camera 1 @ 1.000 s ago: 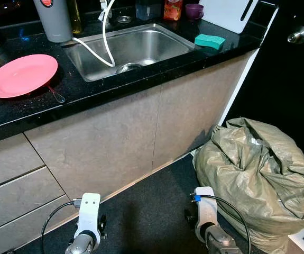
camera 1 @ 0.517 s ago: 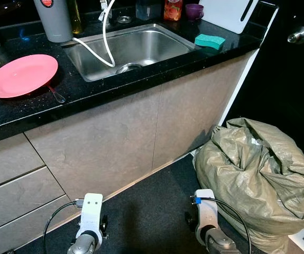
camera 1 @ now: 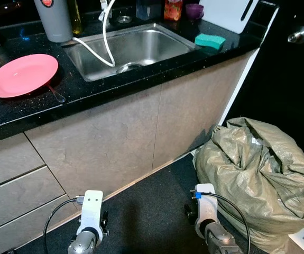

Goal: Kitchen organization

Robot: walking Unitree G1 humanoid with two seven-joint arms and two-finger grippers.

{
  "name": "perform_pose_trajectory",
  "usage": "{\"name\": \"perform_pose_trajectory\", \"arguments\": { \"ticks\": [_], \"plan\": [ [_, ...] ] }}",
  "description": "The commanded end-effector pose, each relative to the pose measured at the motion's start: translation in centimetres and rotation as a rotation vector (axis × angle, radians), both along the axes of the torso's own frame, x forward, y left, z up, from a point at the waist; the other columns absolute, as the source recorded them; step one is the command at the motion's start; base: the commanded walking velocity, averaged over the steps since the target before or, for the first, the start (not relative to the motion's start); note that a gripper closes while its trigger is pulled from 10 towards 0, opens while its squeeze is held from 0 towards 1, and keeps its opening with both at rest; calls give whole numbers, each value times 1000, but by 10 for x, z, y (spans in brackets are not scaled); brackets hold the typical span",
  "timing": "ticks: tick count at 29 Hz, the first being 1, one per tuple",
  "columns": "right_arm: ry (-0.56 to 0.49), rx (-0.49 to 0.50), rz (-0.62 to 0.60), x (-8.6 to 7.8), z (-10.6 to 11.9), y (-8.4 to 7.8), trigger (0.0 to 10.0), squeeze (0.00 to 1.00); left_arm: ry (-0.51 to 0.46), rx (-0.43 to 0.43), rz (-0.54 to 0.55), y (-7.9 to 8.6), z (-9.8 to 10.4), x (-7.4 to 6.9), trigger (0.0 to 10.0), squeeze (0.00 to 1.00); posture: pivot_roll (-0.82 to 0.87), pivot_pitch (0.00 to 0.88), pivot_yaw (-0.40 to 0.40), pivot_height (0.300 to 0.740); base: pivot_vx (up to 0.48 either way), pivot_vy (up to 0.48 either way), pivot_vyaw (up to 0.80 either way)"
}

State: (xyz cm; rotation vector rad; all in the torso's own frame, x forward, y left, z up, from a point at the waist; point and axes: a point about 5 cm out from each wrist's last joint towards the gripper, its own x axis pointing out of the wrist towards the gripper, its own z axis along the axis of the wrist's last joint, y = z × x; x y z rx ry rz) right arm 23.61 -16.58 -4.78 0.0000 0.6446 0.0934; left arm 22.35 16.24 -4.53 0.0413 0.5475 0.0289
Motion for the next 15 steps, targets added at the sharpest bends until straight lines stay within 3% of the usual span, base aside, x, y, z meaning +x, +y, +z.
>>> {"name": "perform_pose_trajectory", "arguments": {
  "ticks": [1, 7, 10, 11, 12, 13, 15],
  "plan": [
    [49, -16, 11, -10, -8, 1, 10000, 0, 31, 18, -17, 2, -6, -9, 10000, 0, 7, 132, 4, 740, 0, 0, 0],
    [53, 2, 1, -19, -12, 1, 10000, 0, 53, 22, 8, 6, -11, -22, 10000, 0, 17, 142, -4, 740, 0, 0, 0],
    [28, -4, 14, -5, -4, 2, 10000, 0, 45, 19, 5, 3, -9, -16, 10000, 0, 14, 122, -7, 740, 0, 0, 0],
    [-3, -3, 17, 6, 3, 3, 10000, 0, 22, 17, 3, 2, -3, -5, 10000, 0, 10, 105, -7, 740, 0, 0, 0],
    [-3, -3, 17, 6, 3, 3, 10000, 0, 22, 17, 3, 2, -3, -5, 10000, 0, 10, 105, -7, 740, 0, 0, 0],
    [-55, 2, 11, 23, 16, 2, 10000, 0, -24, 8, 1, 0, 8, 12, 10000, 0, 5, 91, -5, 740, 0, 0, 0],
    [-97, 9, 3, 36, 27, 2, 10000, 0, -62, -1, 0, -2, 17, 26, 10000, 0, 5, 91, -5, 740, 0, 0, 0]
  ]
}}
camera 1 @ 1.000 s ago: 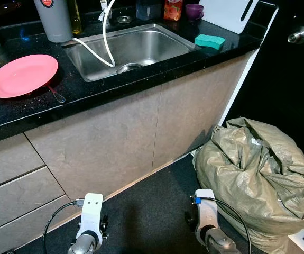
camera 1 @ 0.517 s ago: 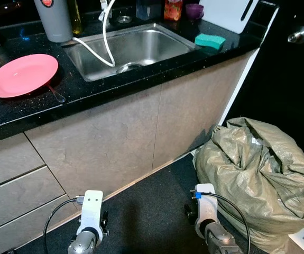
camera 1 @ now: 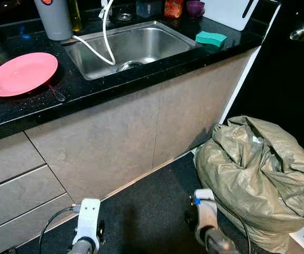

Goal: Kitchen organization

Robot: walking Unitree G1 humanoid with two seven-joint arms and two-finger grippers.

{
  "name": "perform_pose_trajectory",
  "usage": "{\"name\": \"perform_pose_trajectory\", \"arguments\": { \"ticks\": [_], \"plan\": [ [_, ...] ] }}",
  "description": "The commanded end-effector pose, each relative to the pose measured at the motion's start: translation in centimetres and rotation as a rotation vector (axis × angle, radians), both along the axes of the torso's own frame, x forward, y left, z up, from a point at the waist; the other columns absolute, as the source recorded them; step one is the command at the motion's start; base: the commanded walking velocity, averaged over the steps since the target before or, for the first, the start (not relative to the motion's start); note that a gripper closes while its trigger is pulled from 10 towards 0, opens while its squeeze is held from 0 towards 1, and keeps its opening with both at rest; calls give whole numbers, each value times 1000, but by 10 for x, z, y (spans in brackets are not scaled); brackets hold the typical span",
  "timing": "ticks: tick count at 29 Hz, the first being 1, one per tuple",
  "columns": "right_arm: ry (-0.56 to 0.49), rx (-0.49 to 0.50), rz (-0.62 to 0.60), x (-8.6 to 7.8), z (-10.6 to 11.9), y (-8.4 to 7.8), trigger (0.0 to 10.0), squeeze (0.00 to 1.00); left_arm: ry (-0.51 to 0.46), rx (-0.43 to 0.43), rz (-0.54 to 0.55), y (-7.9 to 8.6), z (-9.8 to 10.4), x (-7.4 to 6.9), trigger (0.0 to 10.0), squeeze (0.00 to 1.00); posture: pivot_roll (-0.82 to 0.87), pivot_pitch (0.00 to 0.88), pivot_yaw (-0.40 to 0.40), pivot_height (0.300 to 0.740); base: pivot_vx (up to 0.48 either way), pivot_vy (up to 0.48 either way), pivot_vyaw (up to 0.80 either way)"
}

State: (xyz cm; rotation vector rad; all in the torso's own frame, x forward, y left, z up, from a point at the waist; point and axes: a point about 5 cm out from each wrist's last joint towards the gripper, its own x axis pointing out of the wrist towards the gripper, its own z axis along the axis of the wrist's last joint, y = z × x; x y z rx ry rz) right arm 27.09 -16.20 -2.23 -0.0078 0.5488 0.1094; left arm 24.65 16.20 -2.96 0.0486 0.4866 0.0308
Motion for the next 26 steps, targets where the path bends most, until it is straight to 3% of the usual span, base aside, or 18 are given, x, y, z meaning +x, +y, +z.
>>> {"name": "perform_pose_trajectory", "arguments": {
  "ticks": [1, 2, 6, 9, 11, 17, 21, 26],
  "plan": [
    [-30, 11, -17, 11, 9, -3, 10000, 0, -40, -17, -1, -2, 11, 15, 10000, 0, 1, 85, -1, 740, 0, 0, 0],
    [-60, 12, -20, 20, 18, -4, 10000, 0, -89, -27, -6, -4, 24, 29, 10000, 0, -1, 86, 2, 740, 0, 0, 0],
    [-50, -4, -18, 18, 16, -7, 10000, 0, -107, -19, -33, -5, 29, 33, 10000, 0, -4, 94, 7, 740, 0, 0, 0],
    [21, -19, -21, -3, -2, -11, 10000, 0, -34, 2, -35, 0, 11, 14, 10000, 0, -9, 100, 12, 740, 0, 0, 0],
    [89, -27, -20, -31, -22, -13, 10000, 0, 76, 17, -11, 7, -15, -20, 10000, 0, -12, 106, 15, 740, 0, 0, 0],
    [119, -24, -36, -45, -31, -16, 10000, 0, 139, 28, -19, 10, -29, -45, 10000, 0, -15, 114, 17, 740, 0, 0, 0],
    [93, -22, -30, -33, -24, -14, 10000, 0, 116, 28, -25, 8, -23, -34, 10000, 0, -10, 108, 12, 740, 0, 0, 0],
    [-19, -6, -18, 5, 5, -8, 10000, 0, -1, 9, -16, 4, 4, 6, 10000, 0, -8, 95, 6, 740, 0, 0, 0]
  ]
}}
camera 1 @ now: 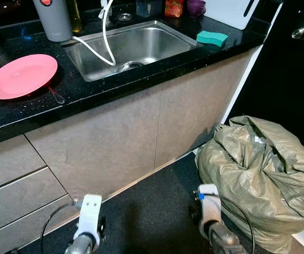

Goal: Kitchen organization

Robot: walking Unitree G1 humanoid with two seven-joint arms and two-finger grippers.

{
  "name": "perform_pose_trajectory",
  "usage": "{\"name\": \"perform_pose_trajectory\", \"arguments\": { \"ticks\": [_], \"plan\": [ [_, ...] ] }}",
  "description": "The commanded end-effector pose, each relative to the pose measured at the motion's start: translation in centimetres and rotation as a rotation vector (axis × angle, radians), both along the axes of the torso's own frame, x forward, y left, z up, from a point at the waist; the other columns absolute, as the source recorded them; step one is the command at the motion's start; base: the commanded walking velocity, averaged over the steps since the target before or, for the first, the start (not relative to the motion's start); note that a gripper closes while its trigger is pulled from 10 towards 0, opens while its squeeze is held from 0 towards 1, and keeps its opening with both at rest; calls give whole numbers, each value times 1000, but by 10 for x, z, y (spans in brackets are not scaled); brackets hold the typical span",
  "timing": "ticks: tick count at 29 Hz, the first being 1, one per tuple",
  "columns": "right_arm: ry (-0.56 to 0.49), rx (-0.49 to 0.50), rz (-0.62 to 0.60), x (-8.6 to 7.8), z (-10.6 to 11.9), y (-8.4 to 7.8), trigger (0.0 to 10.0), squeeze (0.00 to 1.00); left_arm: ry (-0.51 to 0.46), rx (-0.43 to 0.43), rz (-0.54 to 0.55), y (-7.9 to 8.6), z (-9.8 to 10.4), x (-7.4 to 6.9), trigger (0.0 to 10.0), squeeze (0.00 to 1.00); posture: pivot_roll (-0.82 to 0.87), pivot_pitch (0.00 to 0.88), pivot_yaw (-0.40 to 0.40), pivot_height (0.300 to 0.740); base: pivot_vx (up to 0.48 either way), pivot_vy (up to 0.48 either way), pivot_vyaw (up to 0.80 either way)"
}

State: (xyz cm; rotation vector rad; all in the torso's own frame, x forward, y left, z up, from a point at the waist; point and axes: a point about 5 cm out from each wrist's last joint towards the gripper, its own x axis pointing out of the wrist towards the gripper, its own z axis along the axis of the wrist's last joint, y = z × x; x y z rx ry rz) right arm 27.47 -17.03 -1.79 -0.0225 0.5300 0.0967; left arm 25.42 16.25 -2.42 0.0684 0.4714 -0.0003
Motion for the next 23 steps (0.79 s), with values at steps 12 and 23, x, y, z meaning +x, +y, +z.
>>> {"name": "perform_pose_trajectory", "arguments": {
  "ticks": [12, 23],
  "plan": [
    [47, 1, -9, -17, -13, -3, 10000, 0, 51, -1, 25, 4, -13, -19, 10000, 0, -3, 99, 13, 740, 0, 0, 0],
    [46, 15, -34, -22, -17, -2, 10000, 0, 20, -41, 32, 1, -8, -14, 10000, 0, -6, 98, 24, 740, 0, 0, 0]
  ]
}}
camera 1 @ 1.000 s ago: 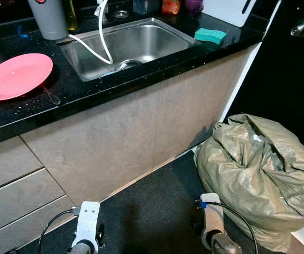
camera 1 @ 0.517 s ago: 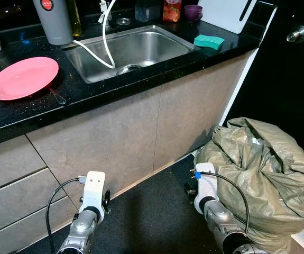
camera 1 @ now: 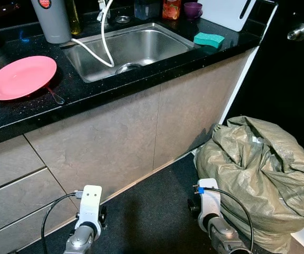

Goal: Kitchen organization

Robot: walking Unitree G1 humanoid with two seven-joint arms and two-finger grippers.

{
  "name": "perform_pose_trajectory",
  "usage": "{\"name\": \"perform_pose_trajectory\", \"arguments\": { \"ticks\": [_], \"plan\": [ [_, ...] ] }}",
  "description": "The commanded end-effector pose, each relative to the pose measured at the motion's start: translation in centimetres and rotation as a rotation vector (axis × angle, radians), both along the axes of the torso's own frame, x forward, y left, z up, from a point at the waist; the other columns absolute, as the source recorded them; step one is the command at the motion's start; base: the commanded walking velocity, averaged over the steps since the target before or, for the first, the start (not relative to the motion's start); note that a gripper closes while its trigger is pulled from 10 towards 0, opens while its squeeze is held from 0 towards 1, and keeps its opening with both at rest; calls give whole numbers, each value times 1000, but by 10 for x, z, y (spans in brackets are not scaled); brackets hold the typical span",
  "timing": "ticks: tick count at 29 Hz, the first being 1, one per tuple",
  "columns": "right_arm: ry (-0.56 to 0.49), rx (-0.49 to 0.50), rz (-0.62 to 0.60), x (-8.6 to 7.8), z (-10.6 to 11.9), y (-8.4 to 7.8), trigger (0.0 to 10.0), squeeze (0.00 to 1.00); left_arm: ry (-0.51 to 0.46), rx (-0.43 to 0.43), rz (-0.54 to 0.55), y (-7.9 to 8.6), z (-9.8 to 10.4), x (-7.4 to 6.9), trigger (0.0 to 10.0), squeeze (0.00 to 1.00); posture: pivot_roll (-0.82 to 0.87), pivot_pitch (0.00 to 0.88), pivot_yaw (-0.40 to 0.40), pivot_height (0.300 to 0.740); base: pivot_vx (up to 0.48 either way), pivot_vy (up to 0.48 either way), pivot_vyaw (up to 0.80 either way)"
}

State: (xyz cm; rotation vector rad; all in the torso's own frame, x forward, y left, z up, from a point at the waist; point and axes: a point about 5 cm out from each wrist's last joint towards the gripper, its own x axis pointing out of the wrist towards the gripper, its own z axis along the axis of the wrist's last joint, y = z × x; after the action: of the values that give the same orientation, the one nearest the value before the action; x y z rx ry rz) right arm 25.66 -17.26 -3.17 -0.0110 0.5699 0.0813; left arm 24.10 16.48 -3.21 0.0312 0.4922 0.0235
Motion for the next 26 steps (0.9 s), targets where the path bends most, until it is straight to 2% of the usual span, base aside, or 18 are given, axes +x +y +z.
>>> {"name": "perform_pose_trajectory", "arguments": {
  "ticks": [1, 5, 26],
  "plan": [
    [6, 10, -16, -4, -3, 1, 10000, 0, -1, -11, -1, -1, 0, -1, 10000, 0, -6, 98, 24, 740, 0, 0, 0],
    [9, 8, 2, -5, -4, 4, 10000, 0, 4, 12, -21, -4, 0, -1, 10000, 0, -5, 99, 22, 740, 0, 0, 0],
    [-20, 6, 29, 1, 1, 7, 10000, 0, -22, -8, -24, -8, 6, 4, 10000, 0, -5, 103, 22, 740, 0, 0, 0]
  ]
}}
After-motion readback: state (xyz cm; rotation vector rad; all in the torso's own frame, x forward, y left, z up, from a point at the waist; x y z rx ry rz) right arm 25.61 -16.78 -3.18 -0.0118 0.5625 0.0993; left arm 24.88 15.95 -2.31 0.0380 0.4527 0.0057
